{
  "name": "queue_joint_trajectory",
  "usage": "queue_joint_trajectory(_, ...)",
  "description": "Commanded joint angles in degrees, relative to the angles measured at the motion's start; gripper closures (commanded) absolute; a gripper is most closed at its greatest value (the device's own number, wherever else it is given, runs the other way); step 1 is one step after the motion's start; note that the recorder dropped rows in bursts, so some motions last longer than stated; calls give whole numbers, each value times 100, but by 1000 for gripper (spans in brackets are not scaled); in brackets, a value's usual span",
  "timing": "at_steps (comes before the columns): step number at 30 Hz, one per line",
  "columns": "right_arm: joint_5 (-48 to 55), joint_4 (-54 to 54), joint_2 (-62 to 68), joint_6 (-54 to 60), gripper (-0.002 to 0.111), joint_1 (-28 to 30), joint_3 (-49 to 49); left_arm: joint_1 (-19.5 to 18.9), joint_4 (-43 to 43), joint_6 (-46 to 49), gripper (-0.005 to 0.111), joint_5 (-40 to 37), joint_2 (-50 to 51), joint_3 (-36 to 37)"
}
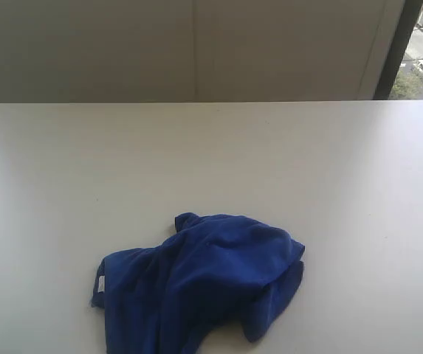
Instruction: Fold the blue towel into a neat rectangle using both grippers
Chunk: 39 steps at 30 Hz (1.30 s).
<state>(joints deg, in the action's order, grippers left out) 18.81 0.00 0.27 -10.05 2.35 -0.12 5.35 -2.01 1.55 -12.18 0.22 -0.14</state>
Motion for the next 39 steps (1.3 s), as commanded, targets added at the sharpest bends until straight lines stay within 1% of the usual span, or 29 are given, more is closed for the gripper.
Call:
queue_joint_trajectory(1, -49, 0, -27, -32, 108, 4, 12, -19, -9, -6, 107, 13, -22, 14)
queue_joint_trajectory(16, -49, 0, -27, -32, 108, 4, 12, -19, -9, -6, 107, 13, -22, 14)
queue_joint_trajectory(19, -49, 0, -27, -32, 108, 4, 12, -19, -9, -6, 107, 151, -22, 14)
queue_joint_trajectory(29, -49, 0, -27, -32, 108, 4, 12, -19, -9, -6, 107, 1630, -22, 14)
queue_joint_trajectory(39, -49, 0, -27, -32, 108, 4, 12, -19, -9, -6, 107, 2658, -22, 14)
